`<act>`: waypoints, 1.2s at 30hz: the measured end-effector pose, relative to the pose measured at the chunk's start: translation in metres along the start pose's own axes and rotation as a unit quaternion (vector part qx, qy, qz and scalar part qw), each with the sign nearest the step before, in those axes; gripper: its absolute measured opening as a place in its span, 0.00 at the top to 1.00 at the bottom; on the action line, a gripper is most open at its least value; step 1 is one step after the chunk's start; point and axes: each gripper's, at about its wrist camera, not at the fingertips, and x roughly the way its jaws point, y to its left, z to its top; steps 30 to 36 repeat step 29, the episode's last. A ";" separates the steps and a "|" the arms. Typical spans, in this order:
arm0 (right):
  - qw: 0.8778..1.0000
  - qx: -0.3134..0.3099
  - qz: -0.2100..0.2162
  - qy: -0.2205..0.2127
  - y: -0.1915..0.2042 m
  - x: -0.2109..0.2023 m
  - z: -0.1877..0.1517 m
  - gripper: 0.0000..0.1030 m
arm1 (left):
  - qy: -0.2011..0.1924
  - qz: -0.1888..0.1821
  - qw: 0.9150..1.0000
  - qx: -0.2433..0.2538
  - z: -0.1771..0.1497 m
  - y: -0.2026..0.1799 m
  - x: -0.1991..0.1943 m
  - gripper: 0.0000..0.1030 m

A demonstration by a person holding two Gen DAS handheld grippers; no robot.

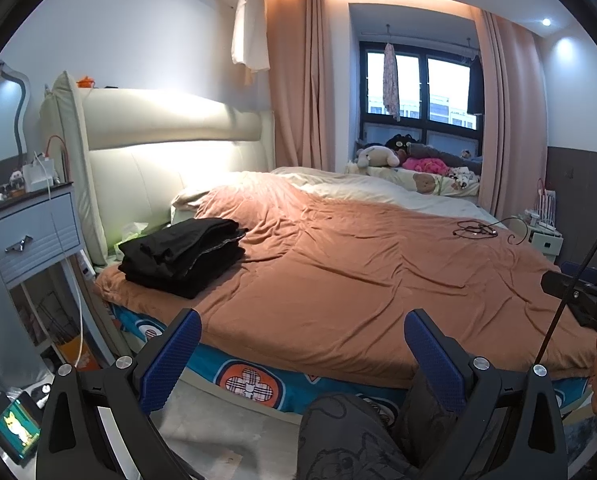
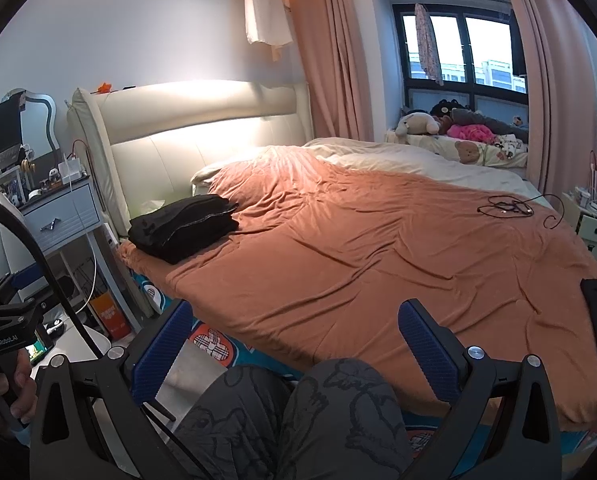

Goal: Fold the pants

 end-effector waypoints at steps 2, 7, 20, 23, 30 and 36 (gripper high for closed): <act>1.000 0.001 0.001 0.001 -0.001 0.001 0.000 0.00 | 0.002 0.000 1.000 -0.002 0.000 0.001 0.001 0.00; 1.000 0.001 0.002 0.003 -0.001 0.002 -0.001 0.00 | 0.001 0.002 1.000 0.001 0.000 -0.001 0.001 0.01; 1.000 0.002 0.003 0.003 0.001 0.002 0.000 0.00 | -0.002 0.006 1.000 0.002 0.002 -0.001 -0.002 0.00; 1.000 0.002 0.002 0.004 0.002 0.002 0.001 0.00 | -0.006 0.003 1.000 0.002 0.003 -0.001 -0.005 0.01; 1.000 0.001 0.002 0.005 0.003 0.001 0.002 0.00 | -0.012 0.000 1.000 -0.003 0.008 0.001 -0.008 0.01; 1.000 0.001 0.002 0.005 0.003 0.001 0.002 0.00 | -0.012 0.000 1.000 -0.003 0.008 0.001 -0.008 0.01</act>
